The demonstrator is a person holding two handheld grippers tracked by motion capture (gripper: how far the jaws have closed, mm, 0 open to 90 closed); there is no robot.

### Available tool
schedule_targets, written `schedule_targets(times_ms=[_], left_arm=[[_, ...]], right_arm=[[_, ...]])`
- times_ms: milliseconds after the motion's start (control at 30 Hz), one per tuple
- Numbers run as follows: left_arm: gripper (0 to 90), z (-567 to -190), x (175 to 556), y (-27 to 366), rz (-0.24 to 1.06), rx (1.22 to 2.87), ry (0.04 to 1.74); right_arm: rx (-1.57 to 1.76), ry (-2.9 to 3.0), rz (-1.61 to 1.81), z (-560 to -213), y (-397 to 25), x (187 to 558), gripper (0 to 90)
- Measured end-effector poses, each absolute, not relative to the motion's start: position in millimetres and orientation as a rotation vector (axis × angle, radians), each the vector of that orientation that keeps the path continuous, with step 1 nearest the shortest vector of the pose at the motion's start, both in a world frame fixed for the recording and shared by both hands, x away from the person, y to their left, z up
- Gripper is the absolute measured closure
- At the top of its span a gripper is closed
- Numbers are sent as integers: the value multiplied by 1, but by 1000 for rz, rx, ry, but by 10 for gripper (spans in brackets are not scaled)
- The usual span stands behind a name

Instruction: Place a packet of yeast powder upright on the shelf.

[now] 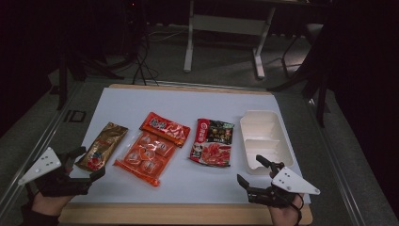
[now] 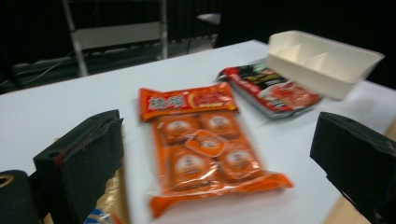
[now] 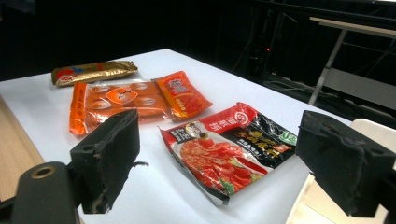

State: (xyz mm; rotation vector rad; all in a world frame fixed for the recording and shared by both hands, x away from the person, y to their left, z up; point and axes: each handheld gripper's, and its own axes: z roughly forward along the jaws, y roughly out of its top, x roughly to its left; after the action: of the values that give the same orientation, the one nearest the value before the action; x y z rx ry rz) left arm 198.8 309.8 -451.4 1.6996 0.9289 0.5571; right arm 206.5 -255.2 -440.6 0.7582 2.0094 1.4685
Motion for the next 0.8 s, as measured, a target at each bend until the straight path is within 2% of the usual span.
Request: schedule_targets(times_ms=[267,367,800], left_arm=[[70,-456,229,324,567,1690,1004],[137,-458,239,325,588,1697,1013],[249,-472,290,335,596,1735,1121]], right_arm=[[735,1982,1532,-439,-261,206,135],[715,1967,1527,-438,-261,206,136],[720,1983,1570,-439,-255,204,107]])
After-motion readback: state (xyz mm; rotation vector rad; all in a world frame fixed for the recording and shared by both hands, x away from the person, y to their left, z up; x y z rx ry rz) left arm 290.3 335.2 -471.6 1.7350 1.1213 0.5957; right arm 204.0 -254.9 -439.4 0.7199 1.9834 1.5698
